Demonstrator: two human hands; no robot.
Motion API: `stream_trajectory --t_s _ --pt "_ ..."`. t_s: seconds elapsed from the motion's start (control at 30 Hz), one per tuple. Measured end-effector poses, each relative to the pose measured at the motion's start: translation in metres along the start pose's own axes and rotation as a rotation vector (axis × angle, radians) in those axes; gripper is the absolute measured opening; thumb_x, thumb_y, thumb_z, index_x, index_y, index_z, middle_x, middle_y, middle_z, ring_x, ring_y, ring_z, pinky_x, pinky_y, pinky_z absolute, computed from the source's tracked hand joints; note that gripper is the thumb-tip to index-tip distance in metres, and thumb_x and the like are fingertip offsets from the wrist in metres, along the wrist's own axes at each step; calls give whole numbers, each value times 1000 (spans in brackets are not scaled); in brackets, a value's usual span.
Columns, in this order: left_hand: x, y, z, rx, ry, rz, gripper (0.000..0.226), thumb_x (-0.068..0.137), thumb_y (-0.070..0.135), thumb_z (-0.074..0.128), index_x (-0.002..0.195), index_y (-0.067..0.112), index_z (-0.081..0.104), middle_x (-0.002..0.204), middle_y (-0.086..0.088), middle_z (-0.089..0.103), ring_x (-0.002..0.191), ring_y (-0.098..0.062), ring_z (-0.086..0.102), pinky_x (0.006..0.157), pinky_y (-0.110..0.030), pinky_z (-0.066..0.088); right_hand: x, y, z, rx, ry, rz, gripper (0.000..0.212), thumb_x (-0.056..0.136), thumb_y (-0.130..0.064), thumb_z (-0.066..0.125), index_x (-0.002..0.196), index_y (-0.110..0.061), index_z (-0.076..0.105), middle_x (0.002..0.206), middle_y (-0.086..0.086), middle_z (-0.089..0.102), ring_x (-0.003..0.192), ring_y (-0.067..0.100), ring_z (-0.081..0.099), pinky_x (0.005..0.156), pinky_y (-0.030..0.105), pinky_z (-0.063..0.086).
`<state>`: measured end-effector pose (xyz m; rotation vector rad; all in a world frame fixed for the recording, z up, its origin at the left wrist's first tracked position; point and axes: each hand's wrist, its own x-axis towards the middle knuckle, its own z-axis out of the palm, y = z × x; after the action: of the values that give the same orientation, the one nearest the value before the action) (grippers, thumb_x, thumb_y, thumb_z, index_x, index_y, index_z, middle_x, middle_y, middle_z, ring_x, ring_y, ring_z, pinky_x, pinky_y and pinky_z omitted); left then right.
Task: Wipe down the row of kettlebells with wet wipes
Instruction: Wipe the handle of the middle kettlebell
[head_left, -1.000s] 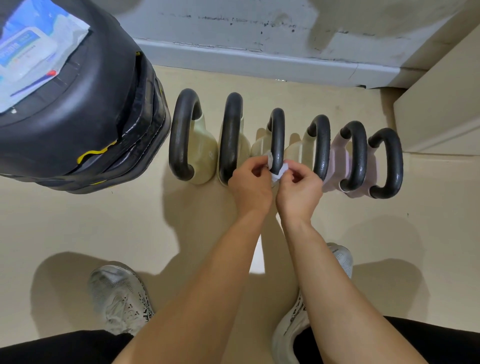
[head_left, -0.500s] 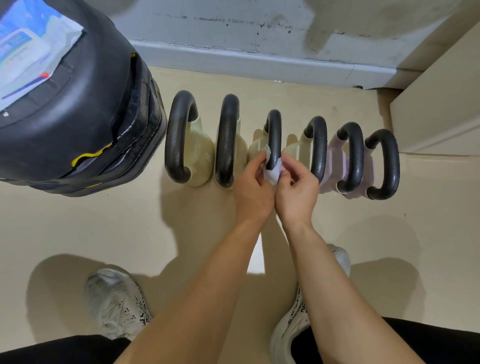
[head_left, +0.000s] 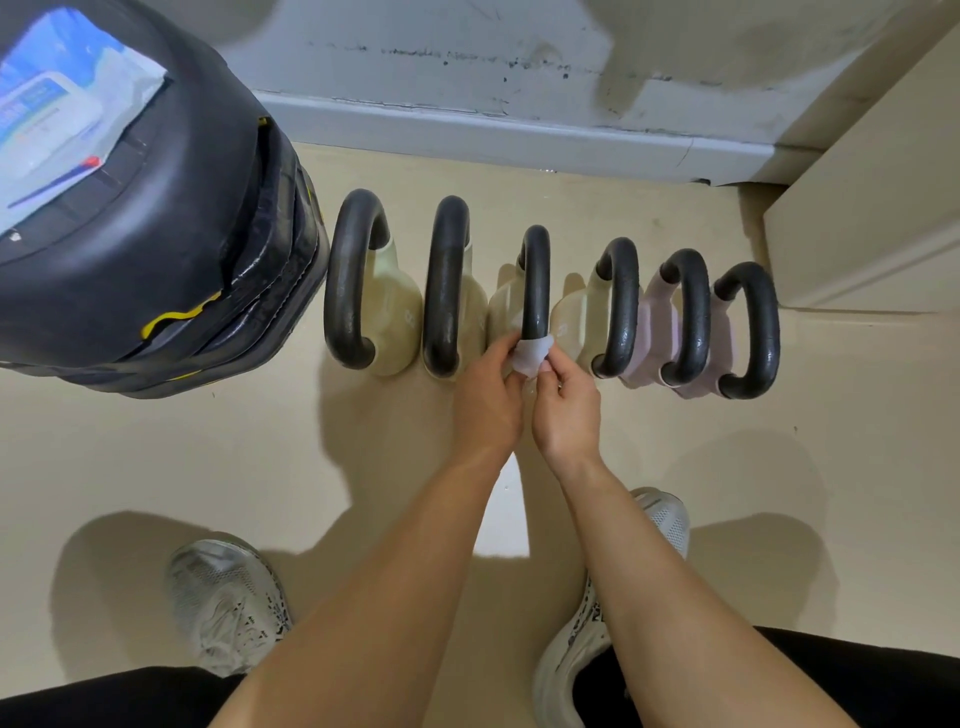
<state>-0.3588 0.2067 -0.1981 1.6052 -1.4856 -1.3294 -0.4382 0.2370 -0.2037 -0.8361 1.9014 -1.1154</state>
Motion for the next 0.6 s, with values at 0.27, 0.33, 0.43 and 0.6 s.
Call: stream_trajectory --t_s 0.27,0.33,0.43,0.6 --pt "-3 8 4 -50 -14 -152 22 88 28 63 108 33 69 97 7 72 90 -11 69 85 -39 59 6 -9 -5 -45 64 26 30 91 -4 52 96 -19 78 78 -1 74 69 7 64 64 22 51" --pt "-6 9 -1 -170 -49 -206 17 89 25 65 102 33 72 91 6 75 90 -14 71 86 -39 59 5 -12 -6 -27 46 53 27 91 -6 51 87 -17 76 73 8 70 61 11 55 60 27 47" --pt "-5 5 -4 -186 -38 -197 20 93 24 65 111 27 72 94 4 75 92 -16 70 89 -39 58 2 -12 -9 -11 38 56 27 95 -7 50 84 -14 74 67 14 64 54 8 42 54 23 39" --pt "-2 1 -3 -78 11 -120 21 95 13 59 108 20 75 84 -1 73 73 -8 61 72 -22 51 8 -5 -5 4 103 55 34 92 0 52 100 -18 80 74 -4 71 57 -1 54 59 11 42"
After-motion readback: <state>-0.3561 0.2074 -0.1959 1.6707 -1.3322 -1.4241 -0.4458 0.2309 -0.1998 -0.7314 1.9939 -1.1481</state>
